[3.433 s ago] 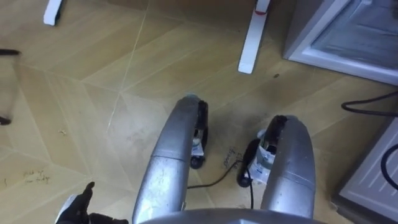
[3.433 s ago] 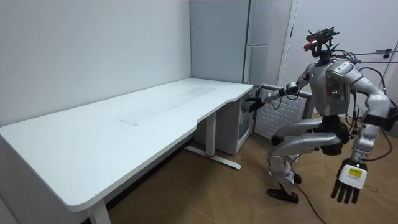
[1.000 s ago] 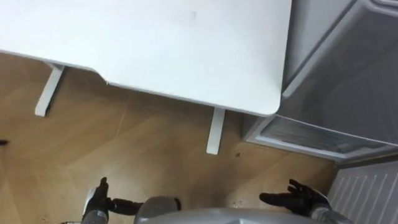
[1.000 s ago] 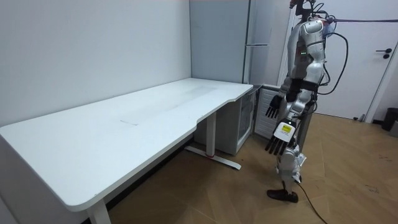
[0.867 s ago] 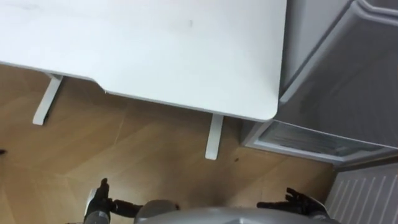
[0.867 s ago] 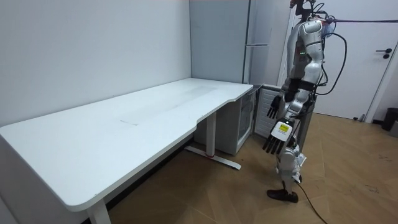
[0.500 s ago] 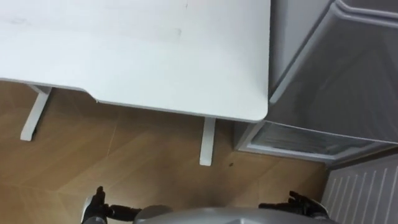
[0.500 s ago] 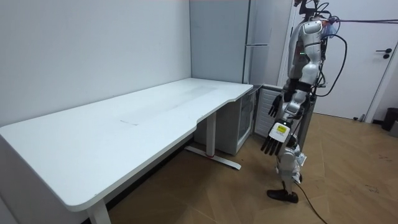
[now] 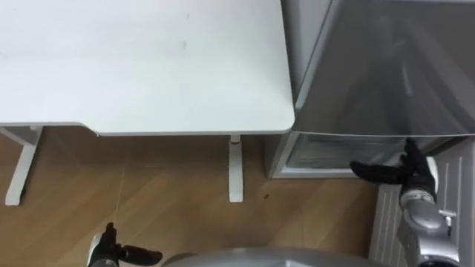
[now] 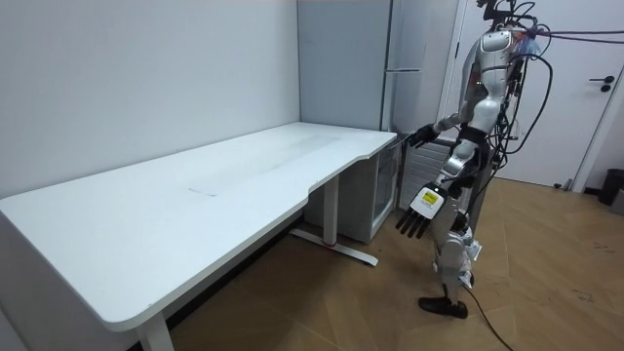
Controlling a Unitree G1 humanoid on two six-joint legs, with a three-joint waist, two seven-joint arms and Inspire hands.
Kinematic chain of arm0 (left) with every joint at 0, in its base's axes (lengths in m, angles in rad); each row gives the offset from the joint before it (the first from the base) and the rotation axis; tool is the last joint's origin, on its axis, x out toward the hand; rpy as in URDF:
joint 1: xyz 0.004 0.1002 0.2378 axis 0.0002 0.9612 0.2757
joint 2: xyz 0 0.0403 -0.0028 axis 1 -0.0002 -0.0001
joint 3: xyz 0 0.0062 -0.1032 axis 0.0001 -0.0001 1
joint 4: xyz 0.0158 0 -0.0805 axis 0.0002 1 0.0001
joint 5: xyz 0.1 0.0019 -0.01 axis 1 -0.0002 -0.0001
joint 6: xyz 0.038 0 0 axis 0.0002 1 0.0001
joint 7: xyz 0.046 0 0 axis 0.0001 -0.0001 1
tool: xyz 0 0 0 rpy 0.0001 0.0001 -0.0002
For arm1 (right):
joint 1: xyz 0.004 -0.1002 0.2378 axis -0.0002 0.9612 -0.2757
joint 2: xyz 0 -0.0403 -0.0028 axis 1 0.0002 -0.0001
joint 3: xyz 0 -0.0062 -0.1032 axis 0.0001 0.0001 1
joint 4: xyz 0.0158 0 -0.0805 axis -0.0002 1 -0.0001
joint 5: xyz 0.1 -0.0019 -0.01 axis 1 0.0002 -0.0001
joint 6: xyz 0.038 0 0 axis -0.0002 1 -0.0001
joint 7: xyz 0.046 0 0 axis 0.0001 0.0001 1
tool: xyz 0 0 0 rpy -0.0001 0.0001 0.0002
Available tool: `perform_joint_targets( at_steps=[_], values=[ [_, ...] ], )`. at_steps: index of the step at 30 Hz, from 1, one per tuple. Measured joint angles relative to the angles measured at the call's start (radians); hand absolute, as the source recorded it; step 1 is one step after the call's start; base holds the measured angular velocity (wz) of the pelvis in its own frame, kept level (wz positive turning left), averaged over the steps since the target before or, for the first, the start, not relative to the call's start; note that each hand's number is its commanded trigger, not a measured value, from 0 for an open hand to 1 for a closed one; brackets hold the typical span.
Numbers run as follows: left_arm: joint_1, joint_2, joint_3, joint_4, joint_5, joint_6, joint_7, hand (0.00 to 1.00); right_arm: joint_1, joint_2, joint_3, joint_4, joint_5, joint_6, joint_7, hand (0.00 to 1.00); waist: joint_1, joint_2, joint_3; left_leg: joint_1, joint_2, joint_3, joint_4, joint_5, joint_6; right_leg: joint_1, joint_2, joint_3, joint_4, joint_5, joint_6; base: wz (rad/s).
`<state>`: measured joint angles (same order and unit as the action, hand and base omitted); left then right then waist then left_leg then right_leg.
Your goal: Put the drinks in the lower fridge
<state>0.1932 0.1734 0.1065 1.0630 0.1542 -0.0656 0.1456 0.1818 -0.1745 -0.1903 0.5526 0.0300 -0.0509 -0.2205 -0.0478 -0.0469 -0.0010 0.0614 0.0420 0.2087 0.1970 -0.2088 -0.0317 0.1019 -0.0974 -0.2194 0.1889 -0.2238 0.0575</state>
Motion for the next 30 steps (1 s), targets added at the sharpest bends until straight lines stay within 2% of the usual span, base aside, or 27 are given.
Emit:
perform_joint_targets(
  at_steps=[4, 9, 17, 20, 25, 28, 30],
  values=[
    [0.014, -0.001, 0.008, -0.005, 0.018, 0.011, 0.001, 0.00, 0.026, 0.000, -0.008, -0.124, -0.031, -0.014, -0.087, 0.00, -0.014, 0.001, -0.0011, 0.004, 0.001, 0.025, -0.002, 0.000, 0.000, -0.006, 0.001, 0.030, 0.003, 0.003, 0.001, -0.24],
    [0.013, -0.001, 0.010, -0.007, 0.019, 0.022, 0.000, 0.00, 0.026, 0.000, -0.043, -0.193, -0.036, -0.034, -0.174, 0.00, -0.033, -0.002, -0.0007, 0.004, 0.002, 0.030, -0.011, 0.000, 0.000, -0.018, 0.002, 0.031, -0.002, 0.008, 0.001, -0.03],
    [0.033, -0.001, 0.015, -0.012, 0.038, 0.065, -0.010, 0.00, 0.026, -0.003, -0.118, -0.193, -0.034, -0.034, -0.271, 0.00, -0.034, -0.008, -0.0019, 0.002, 0.002, 0.030, -0.015, 0.000, 0.000, -0.018, 0.002, 0.027, -0.001, 0.008, 0.001, 0.00],
    [0.048, -0.001, 0.035, -0.023, 0.038, 0.073, -0.013, 0.00, 0.026, -0.008, -0.154, -0.193, 0.018, -0.034, -0.310, 0.00, -0.039, -0.012, -0.0032, 0.003, 0.001, 0.029, -0.015, 0.000, 0.000, -0.013, 0.002, 0.025, 0.000, 0.008, 0.001, 0.00],
    [0.072, 0.002, 0.086, -0.045, 0.037, 0.092, -0.012, 0.00, 0.028, -0.018, -0.233, -0.181, 0.077, -0.034, -0.382, 0.00, -0.067, -0.016, -0.0030, 0.002, 0.001, 0.026, -0.015, 0.000, 0.000, -0.007, 0.001, 0.021, -0.003, 0.009, 0.002, 0.01],
    [0.082, 0.012, 0.087, -0.064, 0.038, 0.106, -0.012, 0.00, 0.031, -0.040, -0.273, -0.117, 0.103, -0.033, -0.415, 0.00, -0.083, -0.020, -0.0030, 0.003, 0.001, 0.025, -0.015, 0.000, 0.000, -0.005, 0.001, 0.021, -0.002, 0.009, 0.002, 0.00],
    [0.081, 0.014, 0.087, -0.073, 0.038, 0.112, -0.021, 0.00, 0.031, -0.049, -0.293, -0.051, 0.131, -0.016, -0.423, 0.00, -0.086, -0.027, -0.0008, 0.004, 0.001, 0.027, -0.015, 0.000, 0.000, -0.006, 0.002, 0.024, -0.001, 0.009, 0.002, -0.04]
  ],
)
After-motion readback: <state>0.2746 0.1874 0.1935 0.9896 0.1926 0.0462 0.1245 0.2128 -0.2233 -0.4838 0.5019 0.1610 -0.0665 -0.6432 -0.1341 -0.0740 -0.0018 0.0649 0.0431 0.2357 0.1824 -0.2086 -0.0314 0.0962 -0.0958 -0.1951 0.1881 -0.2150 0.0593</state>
